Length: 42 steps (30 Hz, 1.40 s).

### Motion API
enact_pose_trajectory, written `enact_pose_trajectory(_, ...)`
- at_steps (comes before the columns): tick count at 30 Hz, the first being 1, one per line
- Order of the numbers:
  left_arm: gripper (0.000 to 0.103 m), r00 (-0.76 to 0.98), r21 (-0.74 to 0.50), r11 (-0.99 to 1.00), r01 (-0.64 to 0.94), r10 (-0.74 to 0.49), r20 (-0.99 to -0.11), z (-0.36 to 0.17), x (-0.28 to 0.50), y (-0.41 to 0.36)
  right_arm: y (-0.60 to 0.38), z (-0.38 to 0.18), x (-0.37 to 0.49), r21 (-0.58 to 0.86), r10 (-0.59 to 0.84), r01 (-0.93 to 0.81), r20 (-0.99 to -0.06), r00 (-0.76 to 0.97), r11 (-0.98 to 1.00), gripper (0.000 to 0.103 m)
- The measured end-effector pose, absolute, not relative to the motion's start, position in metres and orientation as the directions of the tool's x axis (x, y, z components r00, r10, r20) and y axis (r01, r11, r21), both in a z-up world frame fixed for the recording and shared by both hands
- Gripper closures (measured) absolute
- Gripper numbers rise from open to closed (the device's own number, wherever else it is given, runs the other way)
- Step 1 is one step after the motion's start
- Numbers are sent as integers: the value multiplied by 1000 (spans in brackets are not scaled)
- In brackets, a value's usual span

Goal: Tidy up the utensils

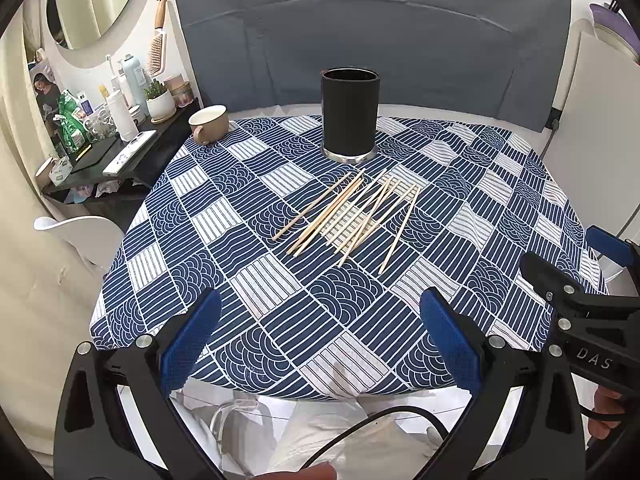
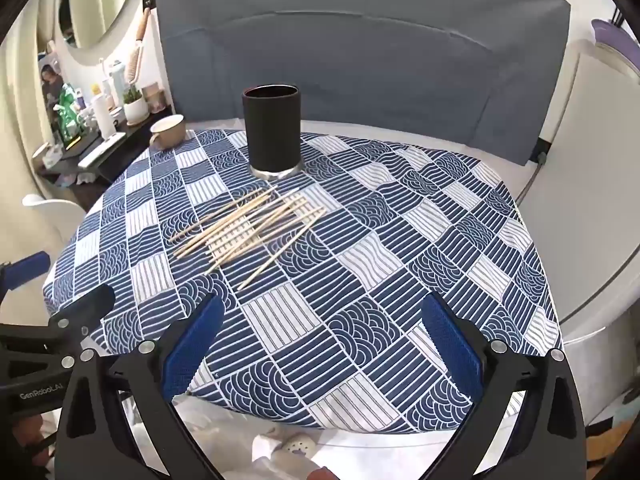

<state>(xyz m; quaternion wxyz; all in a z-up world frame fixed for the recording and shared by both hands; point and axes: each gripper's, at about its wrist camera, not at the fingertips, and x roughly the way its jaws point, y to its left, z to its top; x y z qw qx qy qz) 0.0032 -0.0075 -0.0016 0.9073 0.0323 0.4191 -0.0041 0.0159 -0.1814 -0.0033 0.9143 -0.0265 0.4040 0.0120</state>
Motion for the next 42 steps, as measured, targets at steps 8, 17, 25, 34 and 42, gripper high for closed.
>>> enact_pose_trajectory(8, 6, 643, 61, 997, 43, 19, -766, -3, 6, -11, -183, -4, 18, -40, -2, -42, -741, 672, 998, 8)
enact_pose_trajectory(17, 6, 633, 51, 998, 35, 17, -774, -7, 7, -8, -183, -5, 19, -39, -1, -41, -743, 669, 998, 8)
enact_pose_trajectory(25, 6, 634, 61, 998, 31, 27, -773, -7, 7, -6, -181, -6, 20, -44, -2, -47, -747, 665, 998, 8)
enact_pose_trajectory(34, 6, 619, 51, 998, 22, 26, -785, -8, 10, -4, -181, -7, 22, -40, 4, -51, -750, 661, 998, 8)
enact_pose_trajectory(42, 6, 617, 52, 998, 29, 23, -786, -9, 12, -5, -179, -8, 21, -44, 2, -55, -754, 656, 998, 8)
